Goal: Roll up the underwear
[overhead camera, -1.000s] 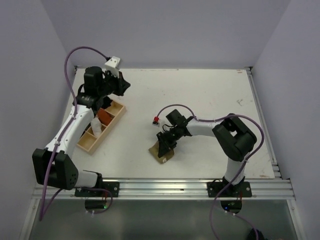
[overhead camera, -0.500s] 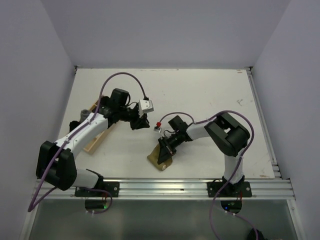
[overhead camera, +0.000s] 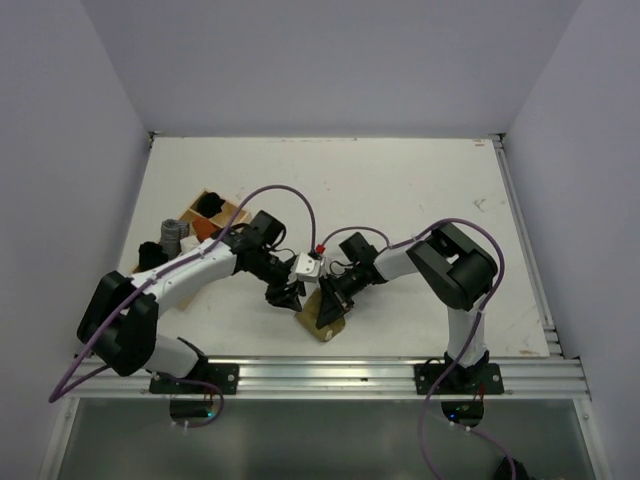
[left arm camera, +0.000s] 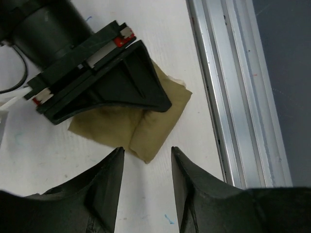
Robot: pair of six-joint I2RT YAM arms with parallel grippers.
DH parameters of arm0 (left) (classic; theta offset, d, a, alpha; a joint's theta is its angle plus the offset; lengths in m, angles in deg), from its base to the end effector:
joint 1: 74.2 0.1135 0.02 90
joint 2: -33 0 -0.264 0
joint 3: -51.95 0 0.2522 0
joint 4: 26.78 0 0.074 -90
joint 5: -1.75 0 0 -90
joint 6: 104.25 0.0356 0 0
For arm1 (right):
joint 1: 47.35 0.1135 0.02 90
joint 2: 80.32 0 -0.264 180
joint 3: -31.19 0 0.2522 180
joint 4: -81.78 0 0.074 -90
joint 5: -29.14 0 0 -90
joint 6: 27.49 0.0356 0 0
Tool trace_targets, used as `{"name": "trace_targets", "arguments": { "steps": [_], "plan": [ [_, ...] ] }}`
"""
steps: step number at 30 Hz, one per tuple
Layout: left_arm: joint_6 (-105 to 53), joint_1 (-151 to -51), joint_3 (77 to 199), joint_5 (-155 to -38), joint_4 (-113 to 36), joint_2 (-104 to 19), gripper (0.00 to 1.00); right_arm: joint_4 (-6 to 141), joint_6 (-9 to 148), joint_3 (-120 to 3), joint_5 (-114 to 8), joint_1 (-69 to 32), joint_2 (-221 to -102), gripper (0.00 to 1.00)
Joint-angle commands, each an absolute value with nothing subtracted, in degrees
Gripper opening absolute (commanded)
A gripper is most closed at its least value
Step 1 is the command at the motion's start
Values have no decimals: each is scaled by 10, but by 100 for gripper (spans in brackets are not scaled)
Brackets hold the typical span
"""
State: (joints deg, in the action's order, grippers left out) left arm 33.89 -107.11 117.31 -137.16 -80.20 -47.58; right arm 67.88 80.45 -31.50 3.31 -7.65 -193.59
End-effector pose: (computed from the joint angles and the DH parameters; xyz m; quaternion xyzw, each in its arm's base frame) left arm 0.2000 -0.1614 0.2170 0.6396 0.6301 -0.3809 0.2211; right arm 0.2281 0.2310 0.0804 0.2712 -0.7893 -0.5441 0.0858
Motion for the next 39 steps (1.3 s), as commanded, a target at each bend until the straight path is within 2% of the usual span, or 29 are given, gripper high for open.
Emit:
{"name": "trace_targets", "arguments": {
  "steps": [1, 13, 21, 24, 27, 30, 34, 39],
  "plan": [
    [378, -1102, 1172, -1390, -821, -497, 48, 657, 774, -308, -21, -79, -1959, 20],
    [408, -1154, 1181, -1362, -783, -594, 51, 629, 757, -320, -22, -80, -1961, 21],
    [417, -1162, 1197, -1357, -755, -646, 50, 610, 743, -329, -24, -79, -1963, 21],
    [427, -1167, 1214, -1367, -767, -673, 40, 599, 738, -335, -27, -80, -1963, 22],
    [456, -1168, 1248, -1385, -817, -712, 26, 573, 727, -342, -55, -81, -1946, 24],
    [489, -1168, 1282, -1390, -878, -753, 7, 554, 731, -338, -97, -87, -1903, 30],
    [493, -1167, 1310, -1395, -910, -784, 0, 559, 776, -314, -152, -99, -1850, 36],
    [489, -1163, 1336, -1398, -930, -819, 0, 561, 836, -257, -185, -136, -1811, 43]
  ]
}}
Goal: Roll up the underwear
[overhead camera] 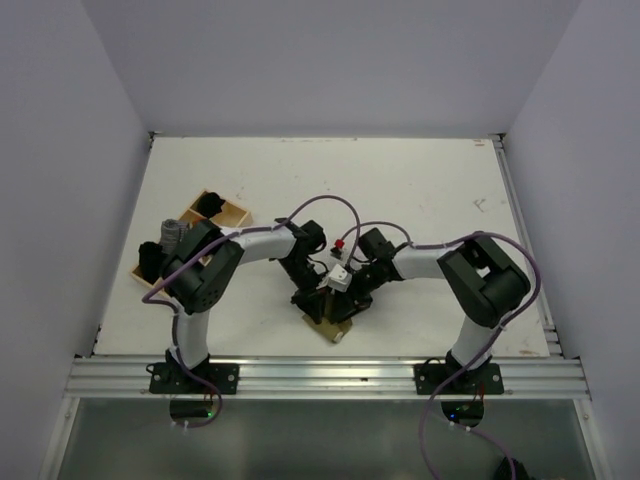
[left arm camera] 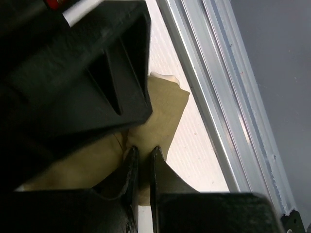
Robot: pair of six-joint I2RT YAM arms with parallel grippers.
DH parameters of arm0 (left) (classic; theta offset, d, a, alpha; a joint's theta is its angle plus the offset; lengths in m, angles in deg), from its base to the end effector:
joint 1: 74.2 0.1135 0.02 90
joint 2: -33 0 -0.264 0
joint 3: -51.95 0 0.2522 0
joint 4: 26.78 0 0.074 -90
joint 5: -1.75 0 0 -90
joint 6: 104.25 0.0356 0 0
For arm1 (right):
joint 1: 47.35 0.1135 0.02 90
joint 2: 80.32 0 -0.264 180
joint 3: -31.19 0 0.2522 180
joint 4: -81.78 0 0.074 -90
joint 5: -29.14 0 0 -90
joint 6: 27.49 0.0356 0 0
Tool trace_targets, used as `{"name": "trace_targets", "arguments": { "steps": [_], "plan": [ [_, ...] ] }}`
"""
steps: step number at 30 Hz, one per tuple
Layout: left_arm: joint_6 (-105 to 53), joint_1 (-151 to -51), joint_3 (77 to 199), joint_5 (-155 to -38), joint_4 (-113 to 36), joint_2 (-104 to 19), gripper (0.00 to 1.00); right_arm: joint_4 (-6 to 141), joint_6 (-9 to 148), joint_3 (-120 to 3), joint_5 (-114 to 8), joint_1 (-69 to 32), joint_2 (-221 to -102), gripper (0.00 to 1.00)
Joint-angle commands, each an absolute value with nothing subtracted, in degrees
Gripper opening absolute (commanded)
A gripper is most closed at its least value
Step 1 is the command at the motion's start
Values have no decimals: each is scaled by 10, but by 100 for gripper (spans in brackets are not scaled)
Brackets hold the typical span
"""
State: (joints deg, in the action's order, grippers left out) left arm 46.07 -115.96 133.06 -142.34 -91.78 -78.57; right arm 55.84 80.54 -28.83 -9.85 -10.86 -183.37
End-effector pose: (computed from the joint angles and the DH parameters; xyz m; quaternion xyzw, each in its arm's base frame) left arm 0.2235 -0.2382 0.1367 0.6782 0.5762 -0.4551 0.0314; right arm 0.2236 0.1998 0.1086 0.2199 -0.8633 -0.4518 0.0475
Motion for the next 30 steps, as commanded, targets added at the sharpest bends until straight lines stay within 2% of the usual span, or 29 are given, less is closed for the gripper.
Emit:
{"name": "trace_targets", "arguments": {
  "steps": [1, 6, 10, 16, 22, 30],
  "plan": [
    [486, -1162, 1340, -1398, -932, -823, 0, 560, 856, -249, -190, -144, -1795, 44],
    [476, -1158, 1351, -1390, -938, -832, 0, 541, 905, -219, -226, -211, -1733, 48],
    [454, -1156, 1373, -1373, -954, -853, 0, 429, 937, -238, -331, -237, -1683, 48],
    [434, -1155, 1439, -1369, -1000, -900, 0, 339, 1009, -263, -531, -229, -1515, 49],
    [385, -1153, 1492, -1377, -1004, -939, 0, 265, 1039, -296, -705, -124, -1407, 49],
    [355, -1152, 1547, -1398, -1010, -980, 0, 255, 984, -385, -838, 145, -1467, 50]
  ]
}}
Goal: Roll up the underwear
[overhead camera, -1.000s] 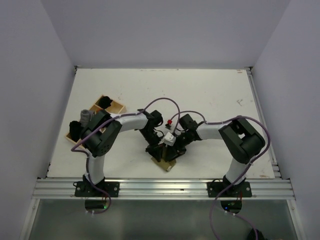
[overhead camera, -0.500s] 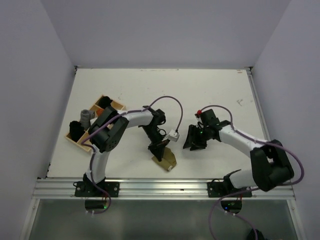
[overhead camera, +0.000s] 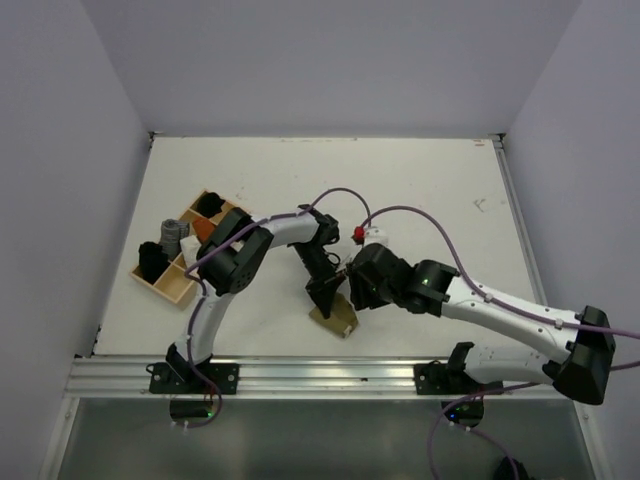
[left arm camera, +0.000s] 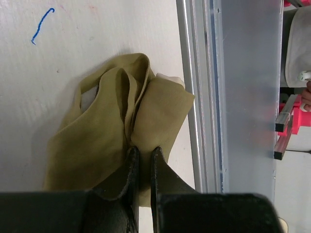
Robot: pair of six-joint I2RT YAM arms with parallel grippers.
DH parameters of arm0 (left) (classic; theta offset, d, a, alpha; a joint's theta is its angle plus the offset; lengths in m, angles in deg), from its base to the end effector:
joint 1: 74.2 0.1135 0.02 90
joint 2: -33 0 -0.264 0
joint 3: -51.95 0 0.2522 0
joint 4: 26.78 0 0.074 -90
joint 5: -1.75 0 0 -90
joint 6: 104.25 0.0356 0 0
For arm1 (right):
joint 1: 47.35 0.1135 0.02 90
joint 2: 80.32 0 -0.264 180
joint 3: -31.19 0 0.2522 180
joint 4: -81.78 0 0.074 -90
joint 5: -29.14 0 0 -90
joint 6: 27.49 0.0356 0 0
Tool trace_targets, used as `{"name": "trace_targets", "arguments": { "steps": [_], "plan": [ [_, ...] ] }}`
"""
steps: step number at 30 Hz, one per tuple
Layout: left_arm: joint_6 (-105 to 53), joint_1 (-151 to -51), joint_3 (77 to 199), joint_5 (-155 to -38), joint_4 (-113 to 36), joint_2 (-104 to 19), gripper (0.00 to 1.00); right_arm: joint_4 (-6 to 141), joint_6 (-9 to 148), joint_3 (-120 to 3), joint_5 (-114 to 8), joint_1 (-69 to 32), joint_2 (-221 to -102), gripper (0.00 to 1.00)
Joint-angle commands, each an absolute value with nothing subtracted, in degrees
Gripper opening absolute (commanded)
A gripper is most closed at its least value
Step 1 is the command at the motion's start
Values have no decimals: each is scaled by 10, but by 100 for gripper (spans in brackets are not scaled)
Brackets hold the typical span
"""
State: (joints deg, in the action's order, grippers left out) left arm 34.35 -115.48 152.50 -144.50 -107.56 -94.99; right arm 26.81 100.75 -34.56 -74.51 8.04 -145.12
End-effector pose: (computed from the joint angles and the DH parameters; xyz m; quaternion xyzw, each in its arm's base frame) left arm 0.2638 -0.2710 0.1163 -0.5623 -0.6691 0.4734 0.1096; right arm 0.1339 0.1792 0.2687 -0.1045 0.9393 0.1463 0.2923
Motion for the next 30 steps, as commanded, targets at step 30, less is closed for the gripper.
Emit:
{"name": "trace_targets", "arguments": {
  "steps": [30],
  "plan": [
    [345, -1146, 1562, -1407, -1048, -996, 2, 347, 683, -415, -713, 209, -1762, 43]
  ]
}}
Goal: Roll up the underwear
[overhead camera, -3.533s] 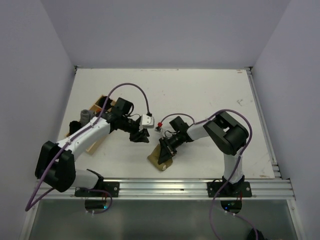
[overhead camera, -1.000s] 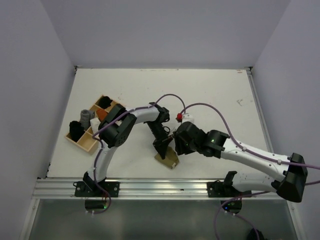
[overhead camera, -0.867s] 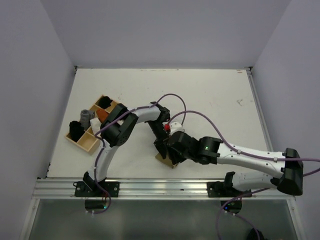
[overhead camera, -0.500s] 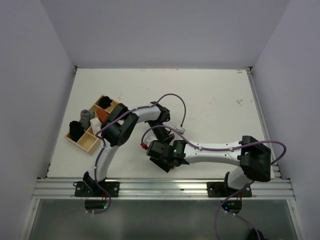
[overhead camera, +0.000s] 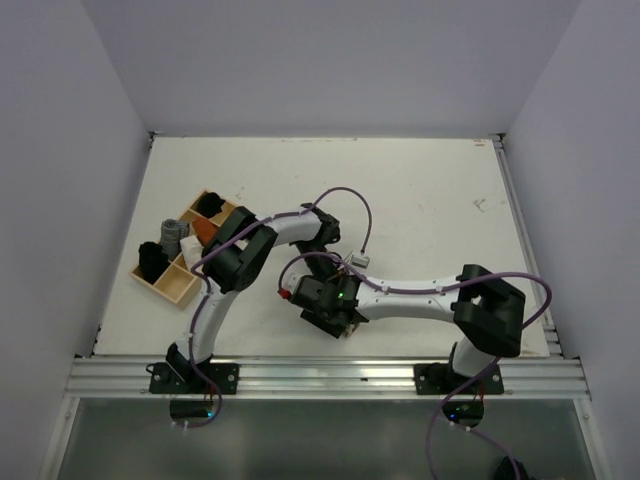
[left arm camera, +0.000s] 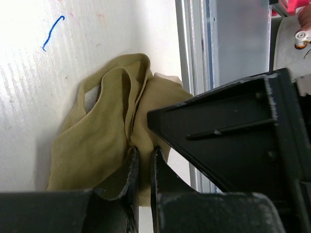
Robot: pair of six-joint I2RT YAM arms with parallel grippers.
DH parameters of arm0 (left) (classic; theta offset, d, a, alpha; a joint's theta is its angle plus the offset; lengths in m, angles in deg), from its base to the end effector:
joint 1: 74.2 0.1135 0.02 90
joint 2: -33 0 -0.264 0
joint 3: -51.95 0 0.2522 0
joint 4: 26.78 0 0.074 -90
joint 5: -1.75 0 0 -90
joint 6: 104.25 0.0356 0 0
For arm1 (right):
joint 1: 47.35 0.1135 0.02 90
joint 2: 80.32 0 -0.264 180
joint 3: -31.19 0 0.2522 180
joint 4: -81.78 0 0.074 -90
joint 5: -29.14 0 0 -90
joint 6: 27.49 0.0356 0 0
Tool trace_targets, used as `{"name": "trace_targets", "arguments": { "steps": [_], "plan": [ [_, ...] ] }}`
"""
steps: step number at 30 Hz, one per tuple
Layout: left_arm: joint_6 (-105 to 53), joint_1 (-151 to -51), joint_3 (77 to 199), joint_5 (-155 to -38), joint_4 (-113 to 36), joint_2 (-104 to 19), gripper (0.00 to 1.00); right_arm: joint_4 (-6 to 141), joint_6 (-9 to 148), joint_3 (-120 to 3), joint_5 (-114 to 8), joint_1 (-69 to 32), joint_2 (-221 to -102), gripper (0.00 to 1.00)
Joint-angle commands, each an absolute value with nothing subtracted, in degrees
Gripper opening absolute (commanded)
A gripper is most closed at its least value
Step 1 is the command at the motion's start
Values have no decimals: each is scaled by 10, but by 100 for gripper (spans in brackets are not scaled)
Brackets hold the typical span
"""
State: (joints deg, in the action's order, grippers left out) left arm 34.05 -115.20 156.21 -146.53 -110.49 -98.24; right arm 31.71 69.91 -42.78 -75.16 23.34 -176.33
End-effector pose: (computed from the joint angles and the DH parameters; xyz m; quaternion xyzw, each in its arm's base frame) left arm 0.2715 -0.2761 0.1109 -0.5416 -0.6727 0.4880 0.1260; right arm 0.1124 0.2941 0.1782 -0.4978 0.8446 0.0017 0.1973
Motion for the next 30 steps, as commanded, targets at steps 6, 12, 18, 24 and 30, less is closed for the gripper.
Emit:
{"name": "trace_targets", "arguments": {
  "steps": [6, 12, 18, 24, 30],
  "plan": [
    [336, -1140, 1544, -1407, -1051, -973, 15, 375, 695, -398, -639, 157, -1764, 31],
    [324, -1119, 1533, -1423, -1046, -947, 24, 393, 705, -377, -610, 152, -1773, 30],
    [348, -1080, 1528, -1452, -1072, -939, 24, 397, 707, -353, -594, 152, -1765, 29],
    [361, -1045, 1533, -1475, -1087, -927, 27, 389, 708, -361, -589, 151, -1783, 27],
    [368, -1037, 1526, -1490, -1088, -923, 27, 387, 708, -366, -573, 142, -1799, 25]
  ]
}}
